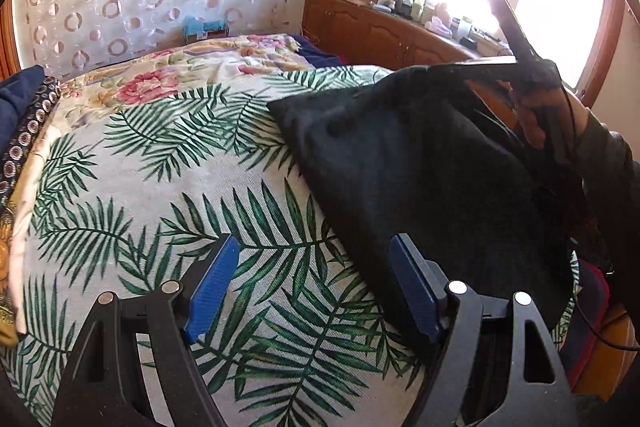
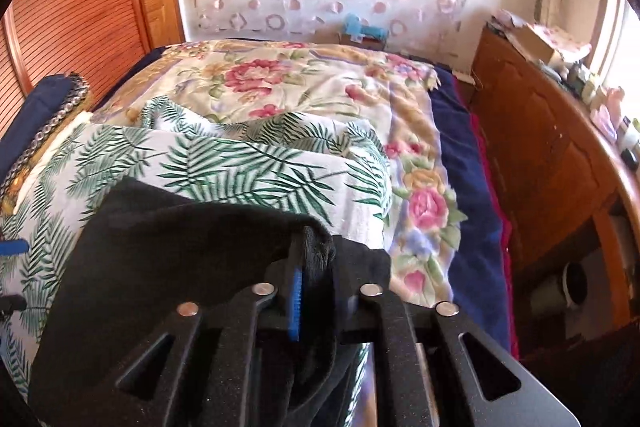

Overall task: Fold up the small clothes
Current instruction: 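Lower the folded shirt with the right gripper onto the bedspread and release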

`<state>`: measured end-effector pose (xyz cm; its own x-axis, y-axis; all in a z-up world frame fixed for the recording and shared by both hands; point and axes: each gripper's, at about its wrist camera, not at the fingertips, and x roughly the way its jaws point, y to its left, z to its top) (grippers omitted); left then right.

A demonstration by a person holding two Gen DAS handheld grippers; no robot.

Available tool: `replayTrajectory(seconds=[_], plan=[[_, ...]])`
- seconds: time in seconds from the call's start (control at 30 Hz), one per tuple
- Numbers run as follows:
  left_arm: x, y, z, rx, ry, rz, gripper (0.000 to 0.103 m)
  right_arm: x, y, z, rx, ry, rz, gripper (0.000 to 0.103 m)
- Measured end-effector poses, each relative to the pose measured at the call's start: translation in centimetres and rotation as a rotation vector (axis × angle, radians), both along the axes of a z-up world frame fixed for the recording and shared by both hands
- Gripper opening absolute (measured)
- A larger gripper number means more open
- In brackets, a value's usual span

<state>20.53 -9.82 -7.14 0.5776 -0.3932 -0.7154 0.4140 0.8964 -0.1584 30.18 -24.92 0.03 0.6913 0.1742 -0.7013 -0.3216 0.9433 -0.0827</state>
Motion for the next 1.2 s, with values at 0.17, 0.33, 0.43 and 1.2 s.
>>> replayTrajectory(seconds=[0.17,0.33,0.43,1.2], plan=[[0.2,-0.4,-0.9,0.023,0.026,0.006,0.079,0.5,-1.5,1.1,0.043,-0.034,-0.106,0.030],[0.3,-1.1,-1.8,0.051,0.049,0.005,0.079,-1.9,-1.0,1.4,0.077,-0.025,-0.085,0.030],[0.4,-1.5,-1.8,0.073,0.045,0.002,0.079,-3.0,0.4,0.5,0.060,0.008,-0.040,0.030],[0.5,-2.6,-2.0,0.154,0.030,0.002,0.084,-10.1,-0.8,2.3,0.066,-0.089,-0.180,0.024]])
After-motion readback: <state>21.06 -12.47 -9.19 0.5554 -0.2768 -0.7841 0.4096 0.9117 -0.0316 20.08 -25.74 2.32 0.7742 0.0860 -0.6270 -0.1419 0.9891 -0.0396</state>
